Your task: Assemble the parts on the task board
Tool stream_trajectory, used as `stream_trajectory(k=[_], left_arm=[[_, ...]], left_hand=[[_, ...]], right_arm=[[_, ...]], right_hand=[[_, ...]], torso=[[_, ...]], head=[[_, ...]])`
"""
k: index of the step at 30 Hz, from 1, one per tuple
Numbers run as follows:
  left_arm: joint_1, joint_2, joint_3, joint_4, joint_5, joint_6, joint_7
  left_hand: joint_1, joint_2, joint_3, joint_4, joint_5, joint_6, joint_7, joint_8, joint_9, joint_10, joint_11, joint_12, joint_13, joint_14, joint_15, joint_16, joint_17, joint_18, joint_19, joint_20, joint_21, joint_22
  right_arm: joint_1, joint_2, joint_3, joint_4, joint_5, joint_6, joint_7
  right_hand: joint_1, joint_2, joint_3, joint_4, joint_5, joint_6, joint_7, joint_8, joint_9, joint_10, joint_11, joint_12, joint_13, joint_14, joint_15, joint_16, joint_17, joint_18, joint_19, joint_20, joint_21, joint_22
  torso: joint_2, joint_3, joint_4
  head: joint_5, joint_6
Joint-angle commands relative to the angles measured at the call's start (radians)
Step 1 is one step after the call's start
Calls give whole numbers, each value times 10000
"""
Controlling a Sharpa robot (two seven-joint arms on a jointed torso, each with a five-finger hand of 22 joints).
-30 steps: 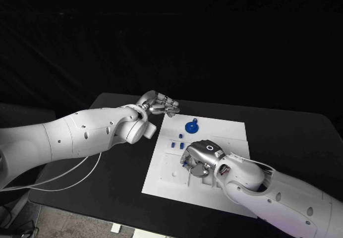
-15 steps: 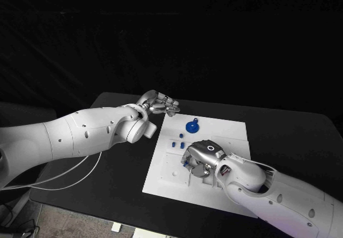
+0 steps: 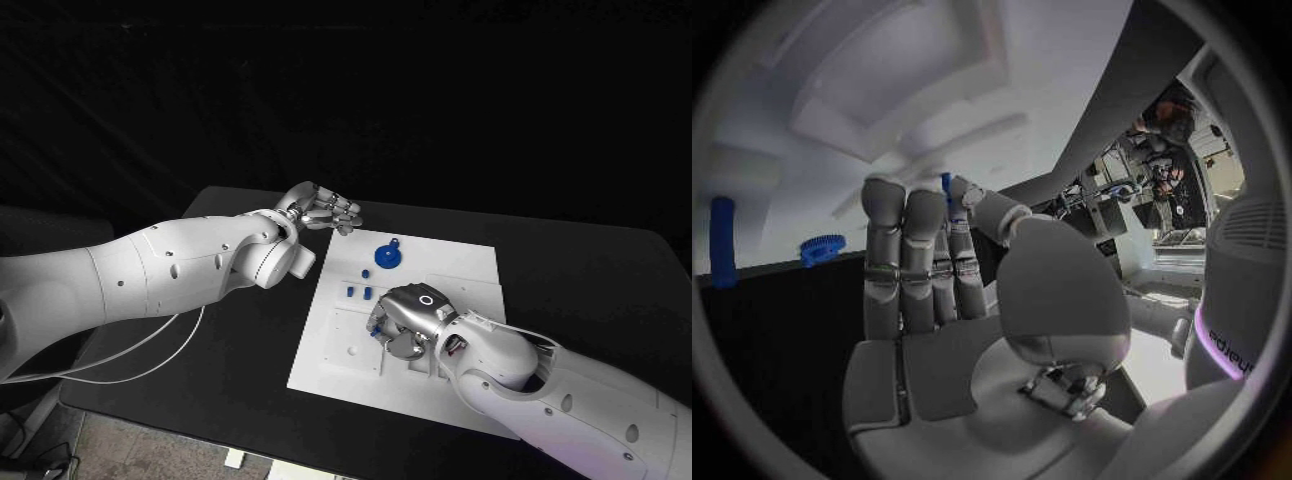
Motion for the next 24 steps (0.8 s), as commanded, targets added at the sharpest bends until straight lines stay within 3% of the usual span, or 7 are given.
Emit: stream_trajectory(k=[1,13,24], left_arm=[[19,9,6,8,59,111,56],[19,14,6,6,59,133,37],[19,31,6,-2,59,149,7]], left_hand=[[-23,103,26,-59,64,-21,13,-46,16,-60,-11,7,-1,36,48,-43,-7,-85,1,1,-49,11],[-23,103,26,-59,64,-21,13,-46,16,-60,-11,7,-1,36,48,-43,-7,-85,1,1,-49,11],[-23,103,26,-59,64,-21,13,-46,16,-60,-11,7,-1,36,48,-43,-7,-85,1,1,-49,11]], right_arm=[[-8,-11,-1,41,-198,37,-57],[-7,32,-1,53,-641,241,-370],[-5,128,-8,38,-773,813,-448]], right_hand=[[3,89,72,-3,-48,45,29,43,17,285,-210,17,17,-12,-40,31,-16,173,143,-15,-18,8],[5,64,101,-9,-52,51,28,43,17,289,-210,20,18,-18,-40,37,-21,168,156,-15,-72,104],[-14,74,77,11,-66,43,32,43,17,275,-208,16,16,-22,-37,28,-37,158,170,-11,-196,217]], torso=[[1,-2,0],[1,-11,12],[-4,-15,7]], head=[[-8,-6],[-5,-41],[1,-65]])
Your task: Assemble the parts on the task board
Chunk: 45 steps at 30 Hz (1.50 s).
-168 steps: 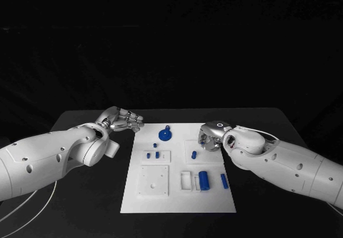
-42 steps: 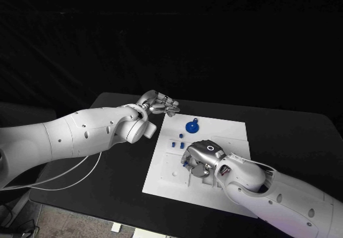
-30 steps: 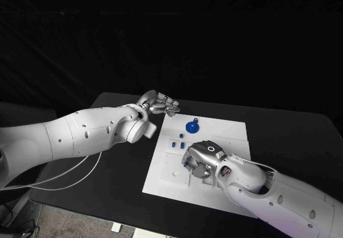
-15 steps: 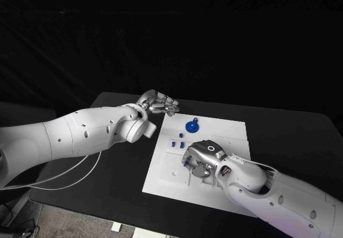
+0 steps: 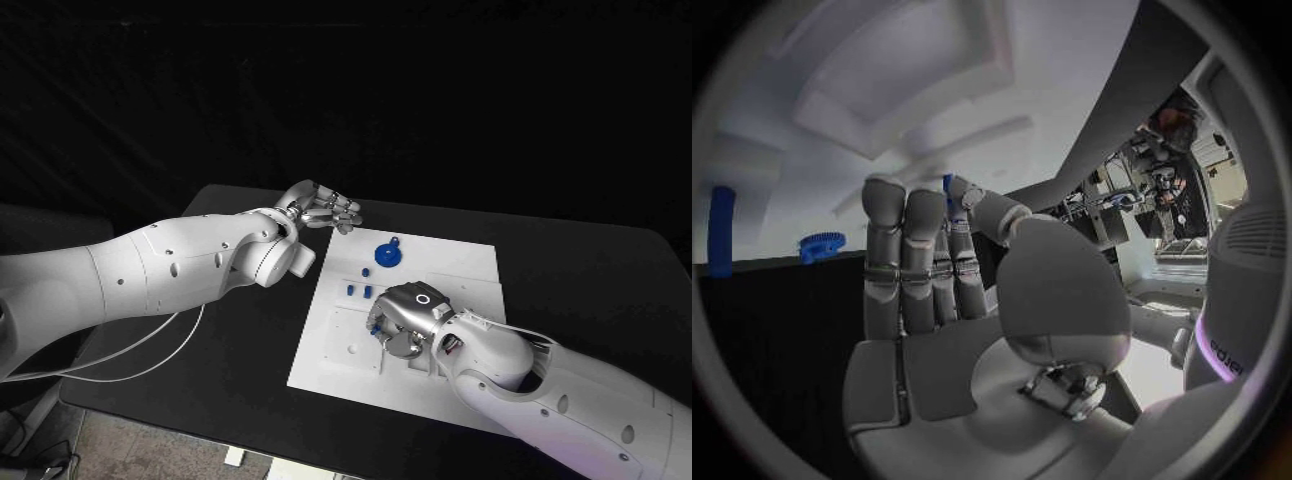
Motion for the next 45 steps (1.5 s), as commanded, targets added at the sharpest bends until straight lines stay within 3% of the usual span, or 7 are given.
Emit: stream_trajectory(k=[1,16,19,25,31,38,45], left_arm=[[19,23,7,11,57,127,25],[20,38,7,2,57,153,4],[20,38,7,2,57,159,0],[20,37,7,1,57,203,-52],[20,23,7,0,57,223,-79],[20,-14,6,5,57,236,-98],[20,-50,5,-5,57,234,-93]], left_hand=[[-23,103,26,-59,64,-21,13,-46,16,-60,-11,6,-2,36,48,-43,-6,-84,0,2,-49,13],[-8,113,27,-72,64,-13,13,-46,17,-73,-7,5,-2,33,48,-50,-5,-81,-7,1,-48,30],[-8,113,27,-72,64,-13,13,-46,17,-73,-7,5,-2,33,48,-50,-5,-81,-7,1,-48,30],[-22,116,17,-61,59,-26,15,-50,15,-79,-5,4,-2,37,50,-49,-4,-82,-9,5,-49,36],[-35,113,12,-52,50,-29,15,-48,15,-94,-1,3,-2,31,54,-51,-4,-82,-9,8,-54,28],[-35,113,12,-52,50,-29,15,-48,15,-94,-1,3,-2,31,54,-51,-4,-82,-9,8,-54,28],[-35,113,12,-52,50,-29,15,-48,15,-94,-1,3,-2,31,54,-51,-4,-82,-9,8,-54,28]], right_arm=[[-11,36,-16,-13,-285,567,-129],[11,215,-159,-37,-467,806,-229],[32,233,-196,-58,-391,839,-180],[69,242,-261,-135,-134,733,-82],[81,199,-281,-148,53,309,-52],[84,-26,-285,86,193,-368,-68],[86,-576,-86,647,451,-886,-80]], right_hand=[[-25,63,5,-4,-20,43,32,43,10,289,-190,67,7,-27,-43,28,-10,154,165,-17,-42,18],[-46,91,-50,0,12,8,43,39,5,240,-178,64,5,-30,-27,-3,-33,151,172,-5,-239,77],[-158,21,-167,68,420,-90,71,36,-7,117,-149,66,3,-26,28,-23,-50,138,173,41,-353,69],[-523,-291,-887,301,674,-1095,292,23,-56,-1072,193,64,-20,-28,280,-116,-135,252,159,257,-958,-210],[-374,-576,-1946,484,579,-1617,232,28,-60,-2210,463,74,-24,-40,438,-234,-314,498,301,451,-1574,-670],[95,-638,-3000,867,479,-1835,201,21,-64,-2579,542,61,-30,-21,454,-222,-517,593,419,496,-1738,-1094],[187,-695,-2698,1005,279,-1733,223,21,-64,-2288,479,54,-32,-6,409,-168,-561,582,422,458,-1594,-1259]], torso=[[0,0,-2],[6,8,-5],[4,5,-6],[3,4,-12],[2,15,2],[4,22,-7],[3,26,-21]], head=[[6,-11],[-1,-15],[-2,-15],[2,2],[-12,20],[-39,41],[-179,129]])
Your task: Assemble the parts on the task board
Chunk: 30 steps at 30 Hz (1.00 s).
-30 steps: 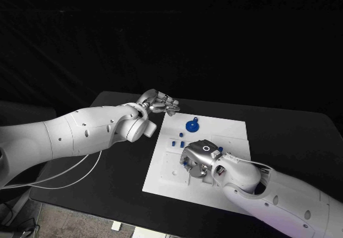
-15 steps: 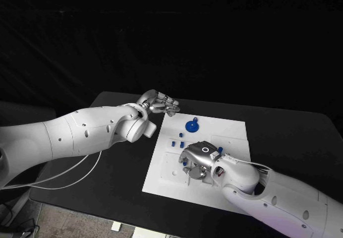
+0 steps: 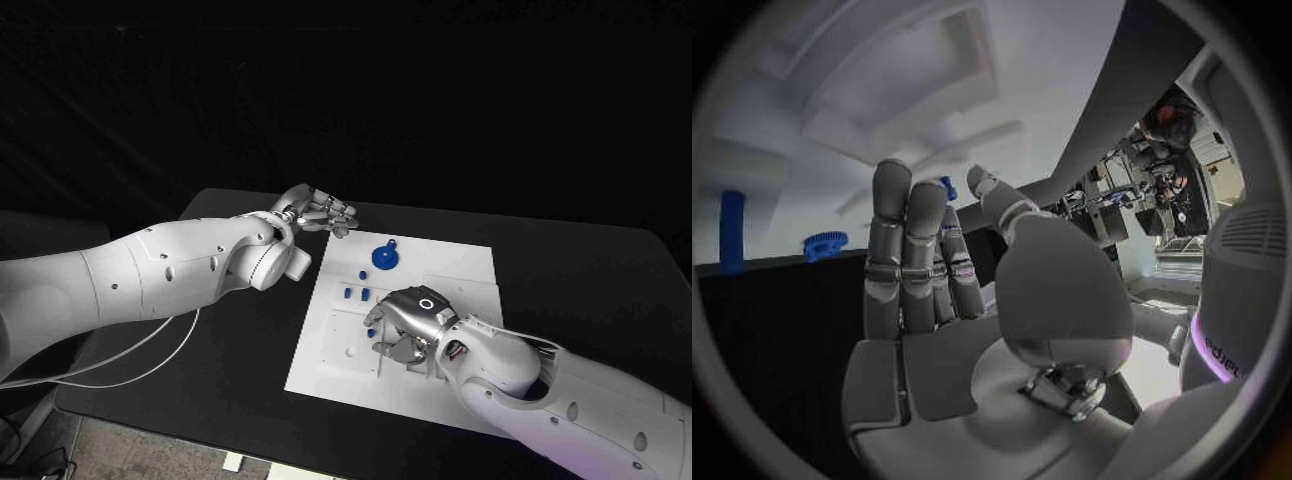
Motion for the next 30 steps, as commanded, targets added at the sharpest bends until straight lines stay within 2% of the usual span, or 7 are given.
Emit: stream_trajectory(k=[1,5,8,10,16,23,30], left_arm=[[19,-8,6,7,55,118,37],[19,-30,4,7,55,110,63],[19,-47,3,10,55,100,85],[19,-57,2,12,55,90,101],[19,-75,-1,23,55,81,136],[19,-77,-4,23,55,81,144],[19,-70,-7,21,55,94,140]], left_hand=[[5,73,-14,-25,50,-29,15,-48,16,-94,-1,3,-2,31,54,-52,-3,-82,-9,8,-54,10],[21,63,-15,-22,47,-41,16,-47,16,-94,-1,7,-1,33,54,-48,1,-77,2,10,-50,-35],[21,63,-15,-22,47,-41,16,-47,16,-94,-1,7,-1,33,54,-48,1,-77,2,10,-50,-35],[21,63,-15,-22,47,-41,16,-47,16,-94,-1,7,-1,33,54,-48,1,-77,2,10,-50,-35],[33,61,-18,-27,50,-34,17,-47,16,-79,-4,7,-2,37,50,-44,3,-80,3,6,-46,-29],[33,61,-18,-27,50,-34,17,-47,16,-79,-4,7,-2,37,50,-44,3,-80,3,6,-46,-29],[33,61,-18,-27,50,-34,17,-47,16,-79,-4,7,-2,37,50,-44,3,-80,3,6,-46,-29]], right_arm=[[7,-281,191,297,335,-520,48],[54,-771,660,552,743,-179,4],[130,-1069,930,594,794,108,-4],[189,-1276,1112,582,765,307,-6],[356,-1764,1506,413,729,828,4],[406,-1861,1609,165,746,1645,-100],[415,-1780,1617,-74,758,2297,-233]], right_hand=[[-4,-19,331,-59,-46,78,51,-51,-15,240,-36,-45,12,20,-14,51,-5,68,388,-9,92,-28],[-152,-51,788,-139,-48,116,31,-47,-13,573,-112,-46,6,36,-31,133,13,23,378,-22,215,-55],[-156,-80,859,-197,163,93,64,-44,-11,585,-111,-43,5,19,-35,149,21,11,361,-34,245,-46],[-330,-192,509,-113,331,83,-40,-41,-10,600,-129,-40,8,18,-20,151,20,-9,350,-14,248,-45],[22,-50,-786,31,325,-35,-107,-39,-9,482,-108,-35,12,15,-15,145,12,-14,341,-10,206,-70],[293,-6,-1850,524,-24,-252,-296,-39,-8,18,-80,-32,13,-40,-63,98,0,-69,308,-43,75,-102],[482,94,-1835,692,-353,-232,-275,-44,-11,145,-130,-36,11,-11,-30,99,-1,-138,328,-25,46,-87]], torso=[[-3,0,-12],[-8,0,-19],[-5,0,-21],[-4,2,-25],[8,16,-3],[13,6,7],[12,-8,26]], head=[[-117,51],[-268,114],[-333,144],[-377,167],[-447,174],[-500,146],[-560,105]])
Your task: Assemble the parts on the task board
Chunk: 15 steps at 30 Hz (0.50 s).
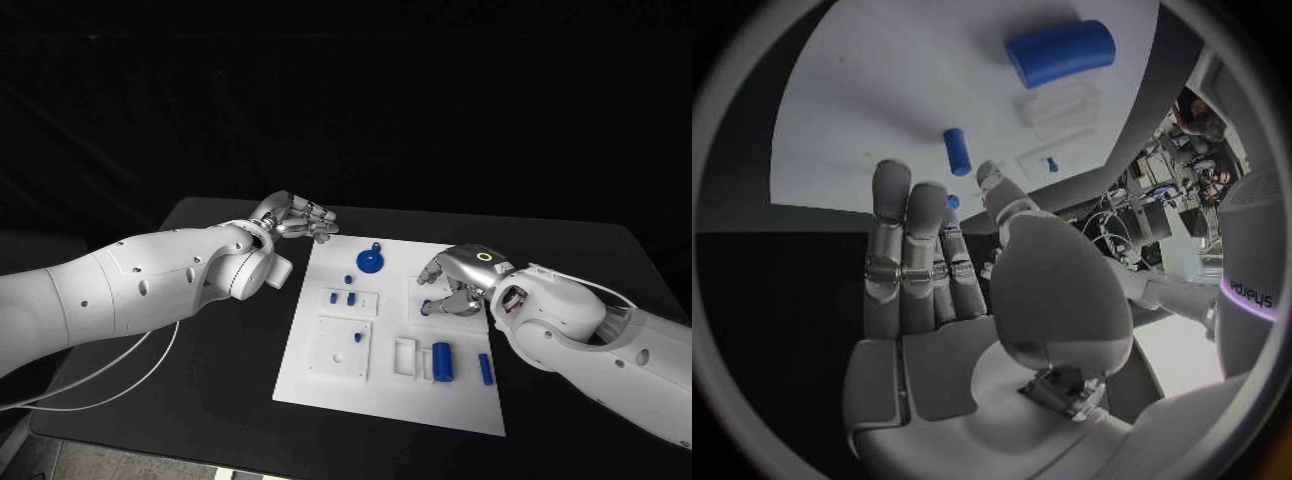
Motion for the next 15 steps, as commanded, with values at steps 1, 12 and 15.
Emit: stream_trajectory(k=[1,12,15], left_arm=[[19,13,4,19,53,90,117],[19,-9,4,30,53,104,109],[18,-13,4,29,53,104,109]], left_hand=[[32,61,-17,-28,50,-34,17,-47,16,-79,-4,7,-2,37,49,-44,3,-80,3,6,-46,-4],[23,73,-22,-14,54,-35,17,-46,16,-86,-2,5,-2,33,52,-45,4,-83,-1,6,-48,7],[23,73,-22,-14,54,-35,17,-46,16,-86,-2,5,-2,33,52,-45,4,-83,-1,6,-48,7]], right_arm=[[4,53,-3,-113,11,940,-155],[3,176,-113,-359,13,1285,-200],[2,191,-140,-345,52,1209,-130]], right_hand=[[103,27,168,-32,-69,21,17,-44,-14,101,-48,-39,5,-15,-22,-21,-11,-111,321,-28,-34,8],[-32,278,1521,-487,-171,272,135,-38,-10,760,-145,-47,-3,9,-39,-1,21,-147,360,-60,34,116],[-140,363,2117,-542,-171,451,183,-13,2,1153,-246,-35,6,34,-82,29,57,-195,370,-102,83,154]], torso=[[4,-9,15],[0,-10,6],[-6,-12,-4]], head=[[-33,-23],[-30,-73],[-19,-73]])
